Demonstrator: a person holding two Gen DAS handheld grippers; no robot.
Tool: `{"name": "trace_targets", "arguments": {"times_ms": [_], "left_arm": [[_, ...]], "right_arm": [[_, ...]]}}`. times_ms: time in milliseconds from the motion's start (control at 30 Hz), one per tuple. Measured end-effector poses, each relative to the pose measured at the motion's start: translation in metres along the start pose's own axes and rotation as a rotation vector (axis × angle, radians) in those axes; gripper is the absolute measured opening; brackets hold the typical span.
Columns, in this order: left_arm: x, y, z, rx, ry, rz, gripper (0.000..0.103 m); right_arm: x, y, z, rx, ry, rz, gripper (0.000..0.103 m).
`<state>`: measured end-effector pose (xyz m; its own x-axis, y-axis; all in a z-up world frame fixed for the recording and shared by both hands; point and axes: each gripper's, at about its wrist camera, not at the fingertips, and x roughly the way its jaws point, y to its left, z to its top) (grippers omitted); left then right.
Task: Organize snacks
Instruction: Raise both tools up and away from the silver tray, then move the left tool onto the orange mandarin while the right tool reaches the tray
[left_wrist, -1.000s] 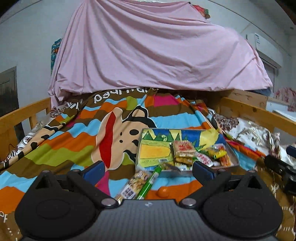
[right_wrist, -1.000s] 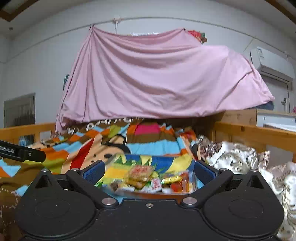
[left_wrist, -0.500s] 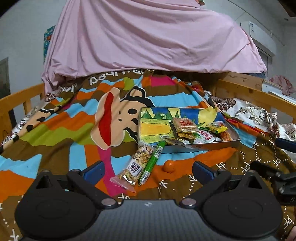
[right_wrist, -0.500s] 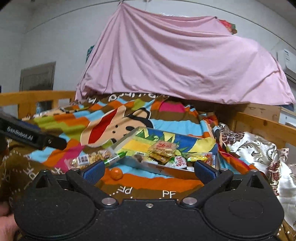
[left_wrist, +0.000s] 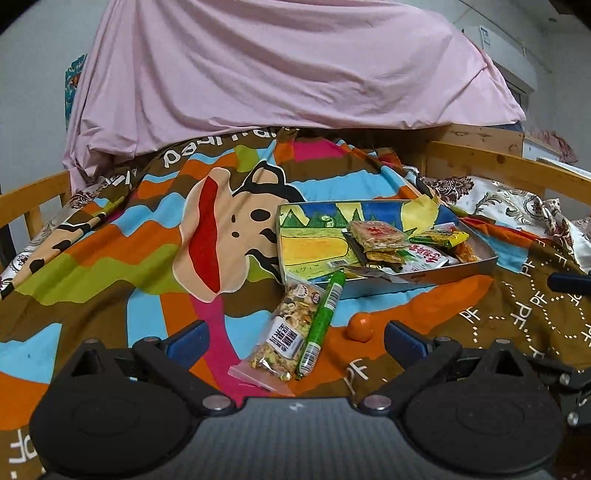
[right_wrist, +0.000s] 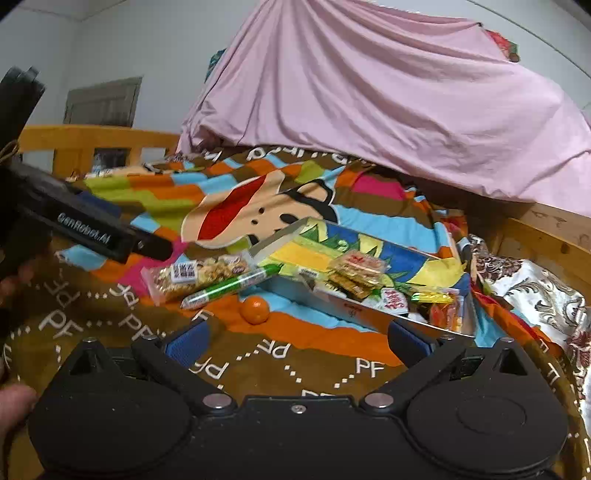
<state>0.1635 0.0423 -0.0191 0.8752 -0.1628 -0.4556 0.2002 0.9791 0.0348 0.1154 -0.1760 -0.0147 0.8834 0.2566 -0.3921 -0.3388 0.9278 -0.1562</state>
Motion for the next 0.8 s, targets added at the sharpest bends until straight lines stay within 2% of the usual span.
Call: {"name": "trace_targets", "arguments": {"times_ms": [400,800], "left_arm": [[0.025,0.011,-0.007,0.004,0.016,-0.053,0.102],[0.037,-0.007,-0.007,0.069,-0.001,-0.162,0.102]], "right_arm": [[0.028,0.006,-0.008,-0.045,0.066,0.019,0.102],[0.048,-0.015,-0.011,-0.01,0.105,-0.059,0.102]]}}
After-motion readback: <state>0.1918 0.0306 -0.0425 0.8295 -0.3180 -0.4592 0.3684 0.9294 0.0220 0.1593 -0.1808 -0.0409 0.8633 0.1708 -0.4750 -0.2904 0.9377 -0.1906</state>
